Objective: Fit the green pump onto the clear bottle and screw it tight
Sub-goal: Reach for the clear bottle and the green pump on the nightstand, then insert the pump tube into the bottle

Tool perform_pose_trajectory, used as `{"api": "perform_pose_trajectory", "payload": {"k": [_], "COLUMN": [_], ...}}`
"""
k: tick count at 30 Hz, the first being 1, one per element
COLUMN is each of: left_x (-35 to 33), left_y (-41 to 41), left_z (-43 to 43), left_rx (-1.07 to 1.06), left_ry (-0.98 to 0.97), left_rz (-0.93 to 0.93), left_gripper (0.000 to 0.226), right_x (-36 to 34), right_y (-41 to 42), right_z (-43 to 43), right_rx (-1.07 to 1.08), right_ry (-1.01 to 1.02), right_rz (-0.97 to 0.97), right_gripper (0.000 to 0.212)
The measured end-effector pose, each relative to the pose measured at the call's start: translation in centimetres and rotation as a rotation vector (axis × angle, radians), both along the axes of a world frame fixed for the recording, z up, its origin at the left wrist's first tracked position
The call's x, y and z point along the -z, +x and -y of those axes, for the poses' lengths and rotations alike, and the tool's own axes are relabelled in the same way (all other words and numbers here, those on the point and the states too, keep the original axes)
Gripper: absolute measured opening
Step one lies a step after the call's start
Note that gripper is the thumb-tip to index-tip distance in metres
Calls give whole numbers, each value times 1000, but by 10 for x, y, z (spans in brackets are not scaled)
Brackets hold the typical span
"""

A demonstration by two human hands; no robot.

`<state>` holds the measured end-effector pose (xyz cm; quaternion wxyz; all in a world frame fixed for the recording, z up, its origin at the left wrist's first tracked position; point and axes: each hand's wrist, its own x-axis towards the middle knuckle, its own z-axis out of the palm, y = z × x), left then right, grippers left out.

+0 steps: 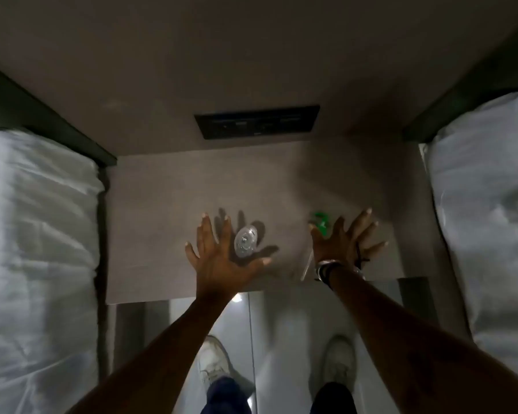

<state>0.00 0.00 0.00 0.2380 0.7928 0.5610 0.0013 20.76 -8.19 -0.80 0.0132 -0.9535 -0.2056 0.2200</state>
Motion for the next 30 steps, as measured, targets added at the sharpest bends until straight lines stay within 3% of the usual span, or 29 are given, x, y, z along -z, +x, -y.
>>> {"api": "perform_pose_trajectory", "payload": {"k": [4,12,15,19,23,27,30], "left_x": [12,6,2,1,-1,1,4], "left_y": [8,11,10,9,6,6,4], "left_z": [5,14,10,-8,-37,-46,-41], "left_rx": [-64,-190,-187,-19,111,172,152], "left_ry": [51,90,43,-139,-319,-350,-347], "left_rz": [80,222,290,277,191,188,209], "left_gripper": [104,71,59,60,64,62,62], "right_x": [16,11,-13,-52,-78,-97,-88], "right_y": [10,8,13,15,-13,-38,-46], "right_z": [-13,-23,-43,-58,-55,-58,-54], "right_rx": [2,78,268,180,230,362,422], "right_ry": [-44,-63,115,638,1015,1193,1194], "right_rz": [47,15,-107,-372,-466,-510,-536], "right_gripper": [52,42,48,34,27,24,12]}}
